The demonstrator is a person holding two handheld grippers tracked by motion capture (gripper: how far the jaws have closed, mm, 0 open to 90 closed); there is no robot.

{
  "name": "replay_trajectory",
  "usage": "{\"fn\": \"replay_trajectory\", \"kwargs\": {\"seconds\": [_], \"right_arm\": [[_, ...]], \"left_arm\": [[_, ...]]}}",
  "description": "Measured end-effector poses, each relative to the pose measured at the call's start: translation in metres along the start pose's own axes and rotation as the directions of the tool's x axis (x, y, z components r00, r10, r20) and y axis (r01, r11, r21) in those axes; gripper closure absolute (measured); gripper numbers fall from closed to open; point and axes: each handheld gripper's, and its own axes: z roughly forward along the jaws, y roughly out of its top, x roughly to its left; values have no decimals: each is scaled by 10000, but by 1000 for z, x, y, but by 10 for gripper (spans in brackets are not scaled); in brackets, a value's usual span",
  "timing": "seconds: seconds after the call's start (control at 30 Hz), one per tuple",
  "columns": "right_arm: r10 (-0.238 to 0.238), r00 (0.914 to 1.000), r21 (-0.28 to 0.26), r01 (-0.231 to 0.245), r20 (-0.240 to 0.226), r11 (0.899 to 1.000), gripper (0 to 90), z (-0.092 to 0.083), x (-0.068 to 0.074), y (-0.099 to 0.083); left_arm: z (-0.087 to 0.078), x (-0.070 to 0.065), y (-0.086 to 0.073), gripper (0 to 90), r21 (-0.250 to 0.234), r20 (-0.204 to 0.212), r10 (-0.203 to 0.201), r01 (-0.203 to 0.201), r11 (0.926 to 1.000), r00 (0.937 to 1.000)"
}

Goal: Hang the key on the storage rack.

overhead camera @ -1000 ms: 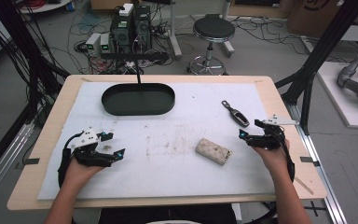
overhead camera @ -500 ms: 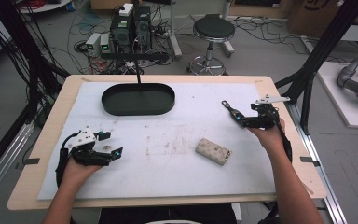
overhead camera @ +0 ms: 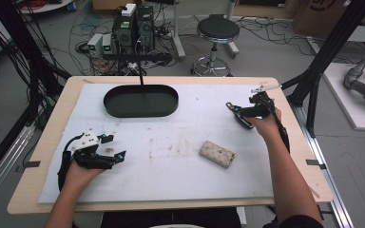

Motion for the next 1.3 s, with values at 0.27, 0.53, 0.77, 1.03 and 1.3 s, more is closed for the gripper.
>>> {"fn": "replay_trajectory", "kwargs": {"seconds": [0.27,0.53,0.77,1.03,1.3], "right_arm": [[428,9989,433,-419,-192,9982,158,26,-10,1],[624,9980,1172,-605,-122,9913,199,48,-13,-5],[586,9981,1652,-608,181,9844,286,60,-10,-7],[740,9952,2081,-860,644,9743,614,62,-7,-8],[553,9944,2068,-730,899,9756,820,62,-1,-7]], "left_arm": [[0,1,-1,166,-8,-101,-85,85,10000,9999],[0,2,-1,166,38,-83,-84,84,10000,9999],[0,1,-1,166,62,-73,-72,72,10000,9999],[2,0,-2,167,116,-33,-72,73,9999,10000],[2,-1,-2,169,174,-70,-24,25,9998,10000]]}}
